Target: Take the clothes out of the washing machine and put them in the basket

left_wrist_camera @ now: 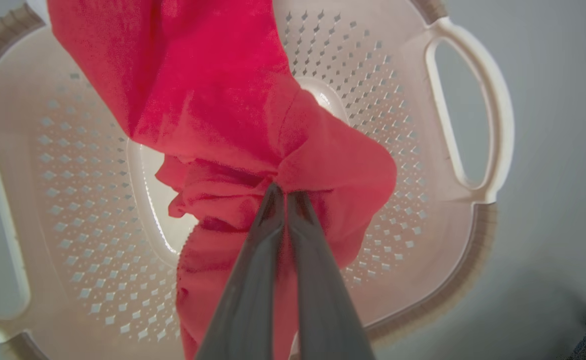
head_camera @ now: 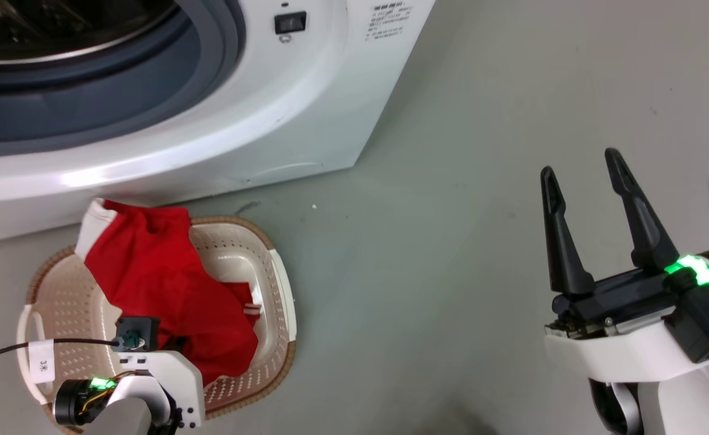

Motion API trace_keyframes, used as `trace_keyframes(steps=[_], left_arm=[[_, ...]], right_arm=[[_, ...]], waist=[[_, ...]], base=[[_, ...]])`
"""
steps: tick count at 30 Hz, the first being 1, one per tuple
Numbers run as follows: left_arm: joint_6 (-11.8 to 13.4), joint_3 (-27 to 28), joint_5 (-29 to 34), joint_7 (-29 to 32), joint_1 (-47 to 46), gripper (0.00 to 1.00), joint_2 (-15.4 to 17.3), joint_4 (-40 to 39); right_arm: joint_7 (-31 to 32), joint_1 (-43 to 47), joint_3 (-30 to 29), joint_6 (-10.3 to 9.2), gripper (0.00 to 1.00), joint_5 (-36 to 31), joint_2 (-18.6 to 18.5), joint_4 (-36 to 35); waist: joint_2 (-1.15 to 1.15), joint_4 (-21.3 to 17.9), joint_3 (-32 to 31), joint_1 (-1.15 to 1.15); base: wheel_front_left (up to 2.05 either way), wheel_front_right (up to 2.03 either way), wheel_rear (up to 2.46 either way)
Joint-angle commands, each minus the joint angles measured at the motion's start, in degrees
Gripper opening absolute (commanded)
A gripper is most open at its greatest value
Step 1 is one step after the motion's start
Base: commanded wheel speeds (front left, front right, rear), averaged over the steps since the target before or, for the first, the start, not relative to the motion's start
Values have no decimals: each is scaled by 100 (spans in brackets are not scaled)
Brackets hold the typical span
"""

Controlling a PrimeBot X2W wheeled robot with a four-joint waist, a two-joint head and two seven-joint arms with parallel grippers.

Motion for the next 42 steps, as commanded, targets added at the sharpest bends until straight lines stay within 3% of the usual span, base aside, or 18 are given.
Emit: trace_keyframes(steps=[1, 15, 16, 17, 29, 42], left_arm=[[-25, -18, -26, 80, -147, 0, -24, 218], [68, 41, -190, 443, -756, 0, -137, 801], [94, 41, -195, 420, -776, 12, -146, 807], [126, 15, -158, 362, -802, 100, -147, 813], [284, -13, -76, -109, -376, 100, -253, 730], [916, 979, 885, -116, 970, 100, -200, -1647]], right_arm=[[-11, -142, 1, -4, 100, 58, 2, -47], [-11, -435, -103, -4, 100, 156, 1, -159], [-11, -440, -109, -4, 100, 160, 1, -149], [-11, -441, -122, -4, 100, 161, 1, -134], [-12, -51, -121, -4, 100, 49, 0, 167], [-11, 652, -209, -4, 100, -120, -1, 504]], waist=[[0, -64, 280, -1], [0, -135, 916, -1], [0, -132, 916, -1], [0, -121, 904, -1], [0, 80, -1, -1], [0, 517, -1143, -1]], base=[[0, 0, 0], [0, 0, 0], [0, 0, 0], [0, 0, 0], [0, 0, 0], [0, 0, 0]])
